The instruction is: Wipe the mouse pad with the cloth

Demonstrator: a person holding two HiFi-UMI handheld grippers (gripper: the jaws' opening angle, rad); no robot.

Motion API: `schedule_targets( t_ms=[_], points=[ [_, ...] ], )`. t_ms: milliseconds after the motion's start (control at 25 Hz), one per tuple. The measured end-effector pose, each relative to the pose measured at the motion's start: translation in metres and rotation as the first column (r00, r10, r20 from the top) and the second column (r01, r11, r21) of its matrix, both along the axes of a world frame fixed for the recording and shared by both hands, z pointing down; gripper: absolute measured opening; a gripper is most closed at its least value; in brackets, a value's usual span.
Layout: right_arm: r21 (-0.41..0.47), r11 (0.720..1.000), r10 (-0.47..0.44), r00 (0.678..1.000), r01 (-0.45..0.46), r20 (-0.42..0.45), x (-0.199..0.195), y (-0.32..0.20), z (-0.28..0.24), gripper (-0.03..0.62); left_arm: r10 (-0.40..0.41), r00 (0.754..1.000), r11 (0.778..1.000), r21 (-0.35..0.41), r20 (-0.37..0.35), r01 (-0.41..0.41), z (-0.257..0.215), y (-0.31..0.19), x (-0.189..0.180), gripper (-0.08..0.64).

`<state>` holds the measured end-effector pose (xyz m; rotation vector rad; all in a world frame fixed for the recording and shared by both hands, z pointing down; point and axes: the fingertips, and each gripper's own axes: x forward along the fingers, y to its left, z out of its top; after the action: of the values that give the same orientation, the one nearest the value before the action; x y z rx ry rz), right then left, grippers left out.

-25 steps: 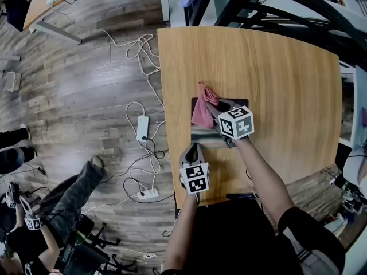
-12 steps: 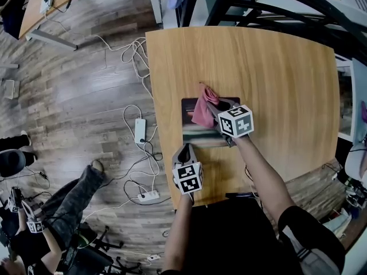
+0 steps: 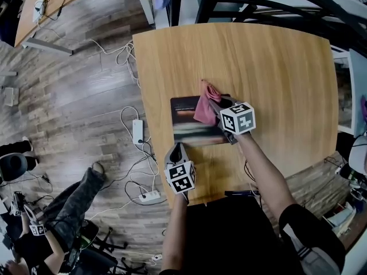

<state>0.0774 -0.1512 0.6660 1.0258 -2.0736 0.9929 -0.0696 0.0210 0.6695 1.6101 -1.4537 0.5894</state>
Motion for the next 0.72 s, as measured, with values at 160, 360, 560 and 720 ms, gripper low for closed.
schedule_targets(
  t_ms=[160, 360, 560, 720],
  points=[
    [0.001, 1.000, 0.003, 1.000, -0.003, -0.010, 0.015, 0.001, 0.001, 0.063, 0.003, 1.000, 1.000, 0.004, 0.012, -0.003, 0.001, 0.001, -0.001, 0.023],
    [0.008, 1.000, 0.012, 1.000, -0.012, -0.024, 0.032, 0.000, 0.000, 0.063, 0.007, 1.000, 1.000, 0.005, 0.026, -0.007, 0.000, 0.001, -0.003, 0.023],
    [0.011, 1.000, 0.027, 0.999, -0.026, -0.037, 0.050, 0.001, -0.001, 0.063, 0.026, 0.999, 1.000, 0.011, 0.038, -0.026, -0.001, 0.000, -0.003, 0.023],
    [0.009, 0.999, 0.042, 0.998, -0.042, -0.036, 0.060, 0.001, 0.000, 0.063, 0.044, 0.998, 0.999, 0.010, 0.034, -0.044, -0.001, -0.001, -0.003, 0.023]
  ],
)
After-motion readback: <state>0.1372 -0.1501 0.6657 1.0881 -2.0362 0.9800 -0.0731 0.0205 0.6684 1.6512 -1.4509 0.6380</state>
